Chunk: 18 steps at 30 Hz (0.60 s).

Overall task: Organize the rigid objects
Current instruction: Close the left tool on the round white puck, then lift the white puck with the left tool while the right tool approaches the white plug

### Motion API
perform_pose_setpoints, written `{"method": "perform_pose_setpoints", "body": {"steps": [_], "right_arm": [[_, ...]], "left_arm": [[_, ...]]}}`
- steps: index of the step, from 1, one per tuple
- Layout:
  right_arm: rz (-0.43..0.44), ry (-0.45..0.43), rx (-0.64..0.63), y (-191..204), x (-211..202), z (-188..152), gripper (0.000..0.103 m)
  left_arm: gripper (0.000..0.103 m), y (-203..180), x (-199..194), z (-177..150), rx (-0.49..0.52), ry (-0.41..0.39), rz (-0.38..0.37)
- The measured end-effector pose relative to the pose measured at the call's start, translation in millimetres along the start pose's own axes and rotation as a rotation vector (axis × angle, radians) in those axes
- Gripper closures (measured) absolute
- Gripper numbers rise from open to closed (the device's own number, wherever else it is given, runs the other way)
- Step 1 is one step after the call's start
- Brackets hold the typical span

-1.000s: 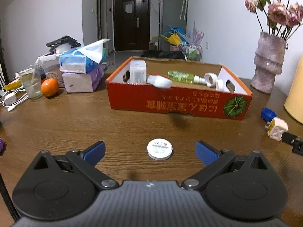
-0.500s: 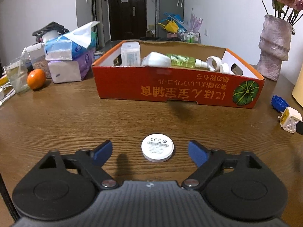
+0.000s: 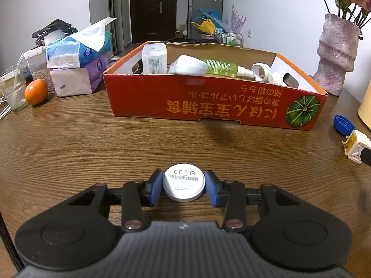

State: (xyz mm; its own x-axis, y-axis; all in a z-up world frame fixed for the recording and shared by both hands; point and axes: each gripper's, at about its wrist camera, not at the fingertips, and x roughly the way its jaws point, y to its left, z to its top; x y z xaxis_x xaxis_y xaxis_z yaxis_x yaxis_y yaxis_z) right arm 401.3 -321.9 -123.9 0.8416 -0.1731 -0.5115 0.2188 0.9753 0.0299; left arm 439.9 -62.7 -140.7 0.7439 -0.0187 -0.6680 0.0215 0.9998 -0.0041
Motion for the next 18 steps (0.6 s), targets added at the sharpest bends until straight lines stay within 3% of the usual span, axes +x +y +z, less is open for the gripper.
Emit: {"method": "perform_pose_setpoints", "body": {"steps": [5, 18], "right_arm": [[-0.006, -0.003, 0.001, 2, 4, 2, 0.002], [-0.038, 0.004, -0.004, 7, 17, 6, 0.002]], "left_arm": [[0.062, 0, -3, 1, 0.003, -0.011, 0.004], [0.062, -25, -34, 6, 0.093, -0.137, -0.027]]}}
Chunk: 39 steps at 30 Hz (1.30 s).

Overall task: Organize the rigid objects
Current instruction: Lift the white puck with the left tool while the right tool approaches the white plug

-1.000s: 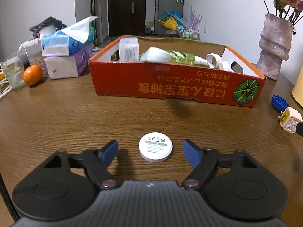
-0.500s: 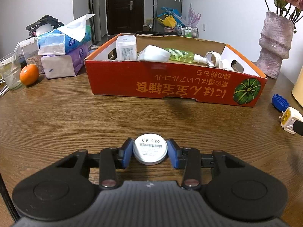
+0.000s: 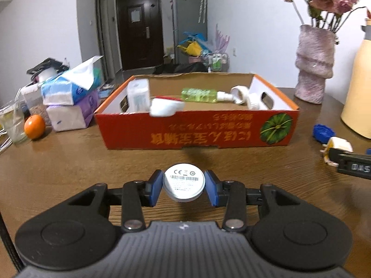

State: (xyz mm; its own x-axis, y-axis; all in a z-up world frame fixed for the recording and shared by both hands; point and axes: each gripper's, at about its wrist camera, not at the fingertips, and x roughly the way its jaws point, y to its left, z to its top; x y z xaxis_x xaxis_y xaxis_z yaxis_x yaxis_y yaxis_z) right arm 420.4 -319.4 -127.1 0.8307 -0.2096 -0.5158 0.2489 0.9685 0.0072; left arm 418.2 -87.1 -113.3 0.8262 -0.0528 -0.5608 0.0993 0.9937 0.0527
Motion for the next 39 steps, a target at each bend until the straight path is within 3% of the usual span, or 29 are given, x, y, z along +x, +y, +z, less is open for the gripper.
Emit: {"method": "perform_pose_setpoints", "body": {"steps": [18, 24, 29, 39], "right_arm": [[-0.079, 0.043, 0.0, 5, 32, 10, 0.002], [-0.084, 0.063, -0.005, 8, 46, 14, 0.01], [-0.072, 0.106, -0.02, 12, 57, 15, 0.03], [-0.068, 0.113, -0.009, 14, 63, 19, 0.038]], "left_arm": [[0.062, -29, 5, 17, 0.037, -0.044, -0.031], [0.062, -33, 11, 22, 0.042, -0.046, -0.041], [0.062, -35, 15, 24, 0.047, -0.045, -0.048], [0.062, -34, 20, 27, 0.044, -0.041, -0.05]]}}
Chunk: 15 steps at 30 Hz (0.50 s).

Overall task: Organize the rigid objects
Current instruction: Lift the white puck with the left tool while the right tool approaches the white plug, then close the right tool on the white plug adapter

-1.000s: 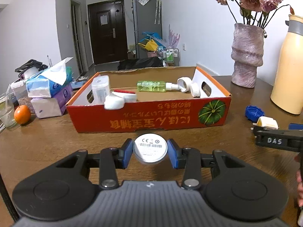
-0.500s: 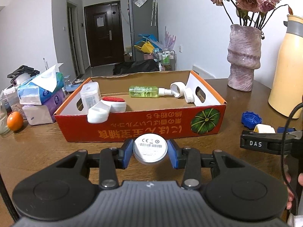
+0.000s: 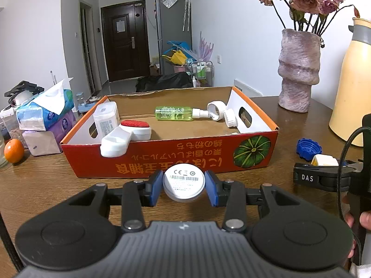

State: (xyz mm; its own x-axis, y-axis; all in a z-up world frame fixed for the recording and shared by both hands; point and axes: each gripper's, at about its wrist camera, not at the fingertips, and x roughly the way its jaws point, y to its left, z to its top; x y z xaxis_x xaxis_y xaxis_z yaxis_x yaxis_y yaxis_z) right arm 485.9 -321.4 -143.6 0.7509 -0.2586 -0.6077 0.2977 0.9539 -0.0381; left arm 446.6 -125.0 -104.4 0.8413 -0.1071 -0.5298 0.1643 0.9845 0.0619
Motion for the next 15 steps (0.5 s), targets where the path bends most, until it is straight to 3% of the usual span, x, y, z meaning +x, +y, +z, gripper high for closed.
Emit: {"method": "perform_pose_setpoints", "body": {"steps": [15], "right_arm": [[0.027, -0.056, 0.005, 2, -20, -2, 0.038]], "left_arm": [[0.062, 3, -6, 2, -0.004, -0.019, -0.011]]}}
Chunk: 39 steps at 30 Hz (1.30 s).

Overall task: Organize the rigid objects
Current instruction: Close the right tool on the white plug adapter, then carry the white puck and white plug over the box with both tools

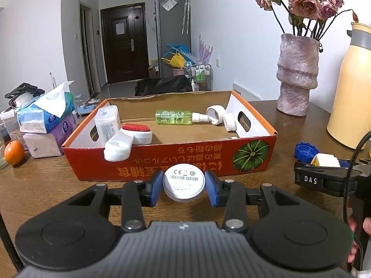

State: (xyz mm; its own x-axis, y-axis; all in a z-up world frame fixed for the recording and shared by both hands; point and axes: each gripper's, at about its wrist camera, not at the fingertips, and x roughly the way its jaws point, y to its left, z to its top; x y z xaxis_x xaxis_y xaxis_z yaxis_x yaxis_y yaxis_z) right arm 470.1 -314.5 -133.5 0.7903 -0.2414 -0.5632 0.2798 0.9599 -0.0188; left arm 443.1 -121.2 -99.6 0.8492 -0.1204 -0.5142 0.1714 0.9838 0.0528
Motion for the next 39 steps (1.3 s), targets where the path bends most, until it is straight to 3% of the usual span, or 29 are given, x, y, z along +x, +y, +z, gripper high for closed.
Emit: {"method": "perform_pose_setpoints", "body": {"steps": [18, 39], "right_arm": [[0.09, -0.108, -0.016, 12, -45, 2, 0.038], [0.159, -0.206, -0.005, 32, -93, 1, 0.038]], "left_arm": [[0.062, 5, -15, 5, -0.013, -0.032, -0.026], [0.062, 28, -58, 24, -0.069, -0.146, -0.035]]}}
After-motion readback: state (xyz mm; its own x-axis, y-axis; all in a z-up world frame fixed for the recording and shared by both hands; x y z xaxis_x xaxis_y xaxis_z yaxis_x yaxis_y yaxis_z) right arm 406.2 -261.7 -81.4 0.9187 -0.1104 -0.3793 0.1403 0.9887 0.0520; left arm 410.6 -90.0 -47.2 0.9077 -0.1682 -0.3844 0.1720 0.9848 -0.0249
